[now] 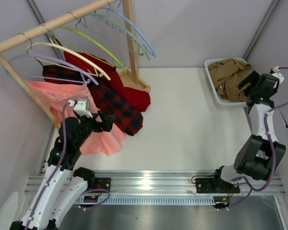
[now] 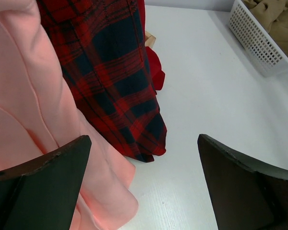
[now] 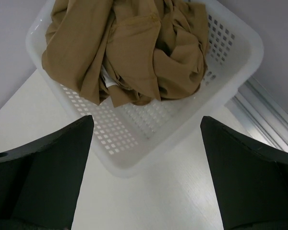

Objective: Place the skirt on the hanger

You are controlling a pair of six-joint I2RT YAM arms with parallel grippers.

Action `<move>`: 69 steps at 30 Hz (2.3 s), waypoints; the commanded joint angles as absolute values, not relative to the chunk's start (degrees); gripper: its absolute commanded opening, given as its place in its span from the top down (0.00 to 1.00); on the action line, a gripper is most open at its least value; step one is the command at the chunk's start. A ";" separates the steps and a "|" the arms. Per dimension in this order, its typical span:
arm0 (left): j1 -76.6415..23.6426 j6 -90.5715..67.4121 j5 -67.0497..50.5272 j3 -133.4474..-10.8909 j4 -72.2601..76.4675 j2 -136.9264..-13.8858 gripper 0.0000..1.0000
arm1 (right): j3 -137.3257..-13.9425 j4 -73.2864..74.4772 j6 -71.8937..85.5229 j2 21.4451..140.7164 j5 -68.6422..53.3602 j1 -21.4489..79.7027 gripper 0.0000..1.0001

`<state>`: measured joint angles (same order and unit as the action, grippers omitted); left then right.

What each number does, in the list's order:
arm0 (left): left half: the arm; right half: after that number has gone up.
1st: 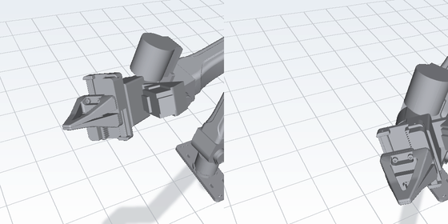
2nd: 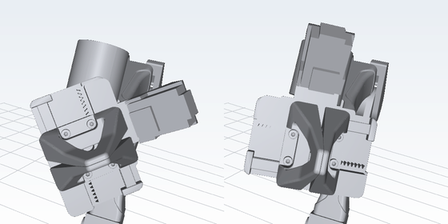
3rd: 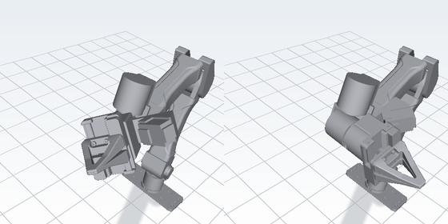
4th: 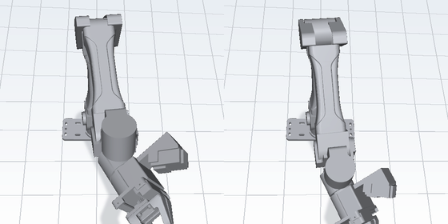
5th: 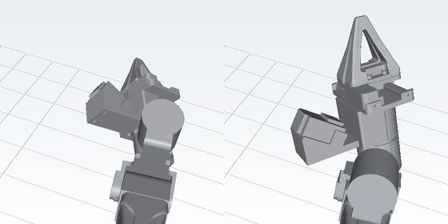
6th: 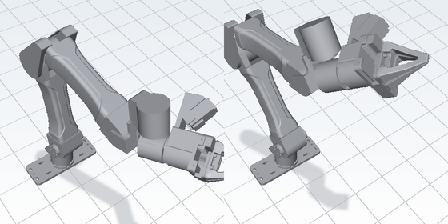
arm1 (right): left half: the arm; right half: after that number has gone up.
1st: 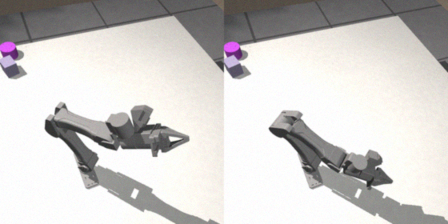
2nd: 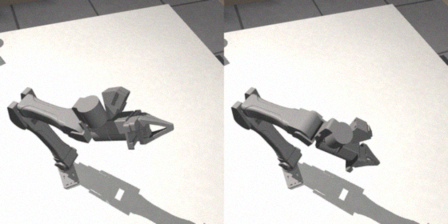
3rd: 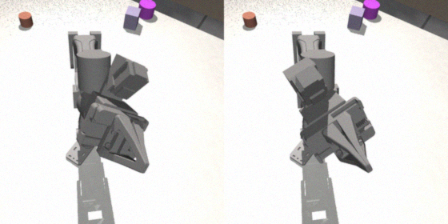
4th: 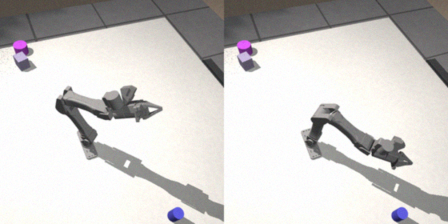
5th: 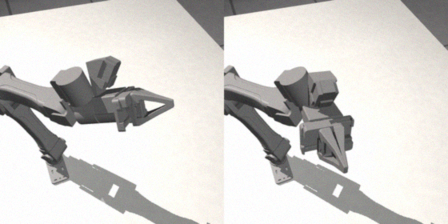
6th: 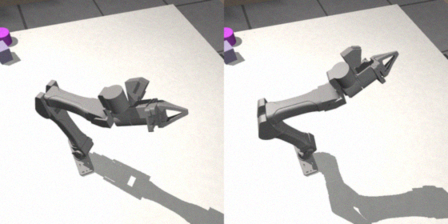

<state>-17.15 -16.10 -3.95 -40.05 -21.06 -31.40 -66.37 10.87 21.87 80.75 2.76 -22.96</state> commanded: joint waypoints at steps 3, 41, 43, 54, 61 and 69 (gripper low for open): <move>-17.40 -13.54 -7.72 -40.25 -18.02 -34.27 0.01 | -74.94 2.45 14.51 90.07 0.70 -23.38 0.01; -29.43 -12.83 -19.60 -56.34 -12.05 -45.96 0.01 | -104.15 10.90 17.22 93.44 -8.61 -15.29 1.00; -31.89 -13.53 -19.08 -57.56 -10.64 -47.89 0.01 | -105.46 11.34 18.80 90.36 -9.66 -15.29 1.00; -41.83 -17.05 -16.61 -64.06 -0.81 -60.90 0.00 | -109.16 14.94 22.41 79.73 -20.39 -8.45 1.00; -47.10 -15.03 -15.38 -69.78 1.32 -68.11 0.01 | -107.58 17.47 22.34 75.76 -20.49 2.16 1.00; -47.99 -13.53 -4.06 -68.47 -2.27 -66.71 0.00 | -92.13 22.84 11.79 69.98 -18.46 12.64 1.00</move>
<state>-47.94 -14.81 -10.98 -67.20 -2.00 -68.71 -96.53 22.74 17.23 72.44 -18.50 10.11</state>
